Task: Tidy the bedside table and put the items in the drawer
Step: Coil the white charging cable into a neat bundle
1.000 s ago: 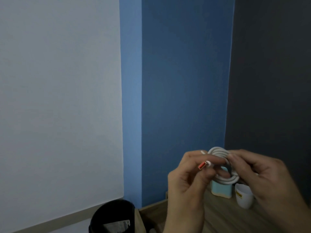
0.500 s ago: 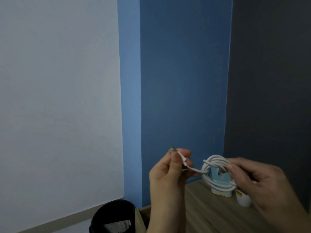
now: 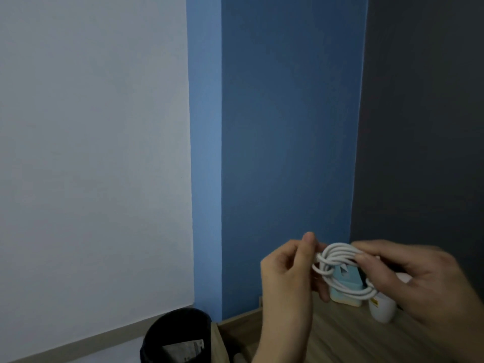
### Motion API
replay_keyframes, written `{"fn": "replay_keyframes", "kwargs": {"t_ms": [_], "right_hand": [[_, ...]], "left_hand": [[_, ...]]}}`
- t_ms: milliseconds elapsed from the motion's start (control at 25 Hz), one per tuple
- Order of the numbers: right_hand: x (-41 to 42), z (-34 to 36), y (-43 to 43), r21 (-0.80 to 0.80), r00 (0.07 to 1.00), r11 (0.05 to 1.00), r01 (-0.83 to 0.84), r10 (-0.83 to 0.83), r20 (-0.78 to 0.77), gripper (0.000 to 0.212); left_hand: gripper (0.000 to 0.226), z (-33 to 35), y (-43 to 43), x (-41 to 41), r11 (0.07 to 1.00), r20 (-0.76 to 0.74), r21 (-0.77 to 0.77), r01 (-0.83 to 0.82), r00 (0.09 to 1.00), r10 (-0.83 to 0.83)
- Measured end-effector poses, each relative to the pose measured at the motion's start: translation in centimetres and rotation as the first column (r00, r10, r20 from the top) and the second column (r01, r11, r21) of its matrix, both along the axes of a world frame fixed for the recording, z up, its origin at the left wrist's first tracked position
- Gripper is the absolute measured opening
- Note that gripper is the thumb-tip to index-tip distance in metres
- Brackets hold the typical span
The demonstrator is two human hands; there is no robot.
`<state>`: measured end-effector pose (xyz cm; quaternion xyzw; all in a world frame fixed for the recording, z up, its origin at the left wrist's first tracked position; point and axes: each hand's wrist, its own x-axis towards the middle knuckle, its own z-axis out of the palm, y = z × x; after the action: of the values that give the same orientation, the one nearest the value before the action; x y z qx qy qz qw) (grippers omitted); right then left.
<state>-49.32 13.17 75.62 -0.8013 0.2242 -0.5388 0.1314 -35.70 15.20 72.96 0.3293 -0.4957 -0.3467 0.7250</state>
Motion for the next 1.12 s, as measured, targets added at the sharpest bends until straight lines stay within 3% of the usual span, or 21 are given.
{"fn": "replay_keyframes", "kwargs": {"t_ms": [80, 240, 400, 480, 600, 800, 1000, 1120], "right_hand": [[0.2, 0.0, 0.0, 0.003, 1.000, 1.000, -0.016, 0.016, 0.009, 0.044], [0.1, -0.1, 0.2, 0.019, 1.000, 1.000, -0.011, 0.011, 0.023, 0.042], [0.1, 0.1, 0.5, 0.026, 0.998, 0.998, -0.055, 0.054, 0.028, 0.028], [0.3, 0.4, 0.6, 0.014, 0.997, 0.997, -0.076, 0.076, 0.004, 0.024], [0.1, 0.7, 0.8, 0.029, 0.995, 0.996, -0.087, 0.088, -0.048, 0.038], [-0.3, 0.3, 0.7, -0.016, 0.990, 0.999, -0.042, 0.039, -0.133, 0.043], [0.3, 0.1, 1.0, 0.114, 0.995, 0.991, -0.075, 0.066, 0.078, 0.056], [0.0, 0.0, 0.8, 0.294, 0.934, 0.904, -0.309, 0.230, 0.272, 0.065]], "left_hand": [[0.049, -0.4, 0.2, -0.3, 0.999, 0.053, -0.029, 0.033, 0.998, -0.031], [0.042, -1.5, 0.7, -0.5, 0.995, 0.264, -0.032, 0.096, 0.961, -0.084], [0.039, -2.4, 0.4, 0.0, 0.964, 0.287, -0.104, 0.244, 0.936, -0.206], [0.037, -2.4, 0.7, 0.2, 0.963, 0.255, -0.157, 0.219, 0.951, -0.174], [0.031, -1.9, 1.5, 0.5, 0.966, 0.262, -0.197, 0.168, 0.958, -0.113], [0.018, -0.4, 2.3, 1.1, 0.959, 0.334, -0.123, 0.256, 0.920, -0.203], [0.016, 0.1, 1.9, 1.1, 0.972, 0.320, -0.086, 0.217, 0.930, -0.180], [0.011, 0.6, 1.8, 1.2, 0.975, 0.292, -0.134, 0.180, 0.947, -0.135]]}}
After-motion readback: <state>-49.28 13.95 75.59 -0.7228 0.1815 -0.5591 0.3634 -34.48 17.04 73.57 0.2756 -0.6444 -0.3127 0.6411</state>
